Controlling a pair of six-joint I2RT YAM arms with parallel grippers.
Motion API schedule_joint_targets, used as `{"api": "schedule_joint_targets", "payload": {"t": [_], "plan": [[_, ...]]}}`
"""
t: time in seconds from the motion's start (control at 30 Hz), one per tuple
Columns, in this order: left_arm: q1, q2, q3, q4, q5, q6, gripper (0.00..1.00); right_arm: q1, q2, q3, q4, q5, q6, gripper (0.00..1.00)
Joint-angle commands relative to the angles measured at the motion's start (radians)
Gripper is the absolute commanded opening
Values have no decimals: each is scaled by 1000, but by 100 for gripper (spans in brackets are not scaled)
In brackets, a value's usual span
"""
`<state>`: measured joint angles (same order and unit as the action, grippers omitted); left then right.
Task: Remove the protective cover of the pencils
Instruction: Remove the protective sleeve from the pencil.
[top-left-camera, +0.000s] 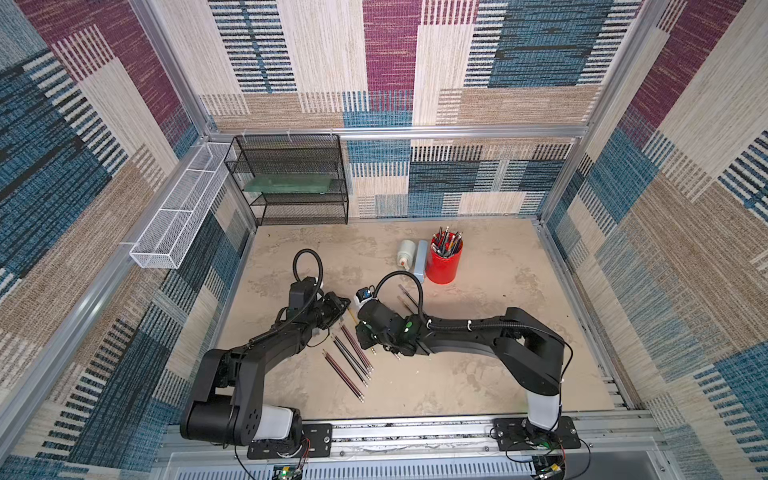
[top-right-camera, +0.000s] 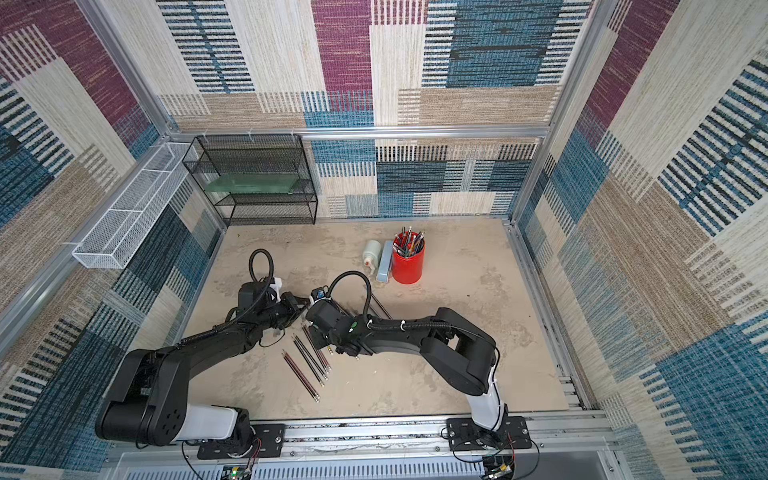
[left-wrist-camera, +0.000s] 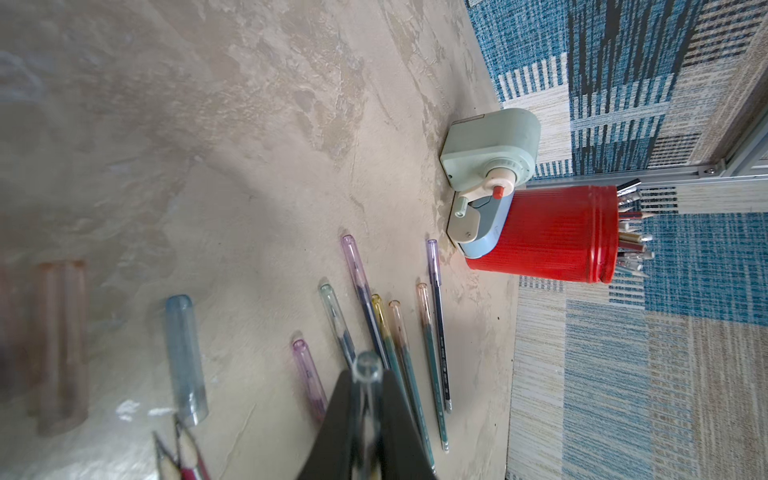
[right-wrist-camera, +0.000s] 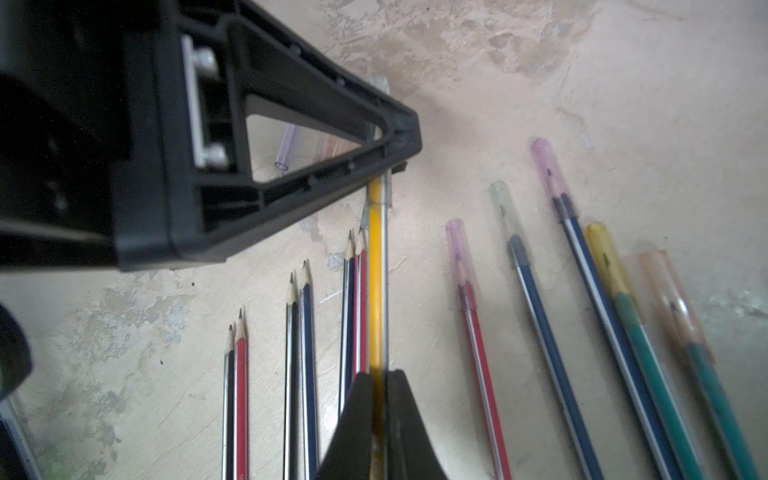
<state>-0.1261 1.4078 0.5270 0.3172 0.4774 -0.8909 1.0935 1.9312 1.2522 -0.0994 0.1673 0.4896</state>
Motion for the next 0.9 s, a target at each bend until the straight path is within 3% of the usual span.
{"api": "schedule_joint_targets", "payload": {"t": [0.0, 0.07, 0.13, 0.3, 0.4, 0.63, 0.87], "plan": [[2, 1, 4, 23, 2, -17, 3, 7, -4, 7, 24, -10, 1, 4], [2, 3, 6, 25, 6, -20, 3, 7, -1, 10, 24, -8, 2, 20], [3, 1, 6, 23, 7, -20, 2, 6, 10, 27, 11, -6, 1, 28], [3, 2, 7, 22, 8, -21, 2, -8, 49, 76, -25, -1, -6, 32], [3, -2, 7, 19, 9, -19, 1, -16, 64, 80, -18, -15, -2, 26], [6, -3, 11, 5, 0, -14, 0, -14, 63, 66, -7, -23, 3, 2], [14, -9, 7, -1, -16, -14, 0, -4, 45, 38, 7, -28, 1, 0]]}}
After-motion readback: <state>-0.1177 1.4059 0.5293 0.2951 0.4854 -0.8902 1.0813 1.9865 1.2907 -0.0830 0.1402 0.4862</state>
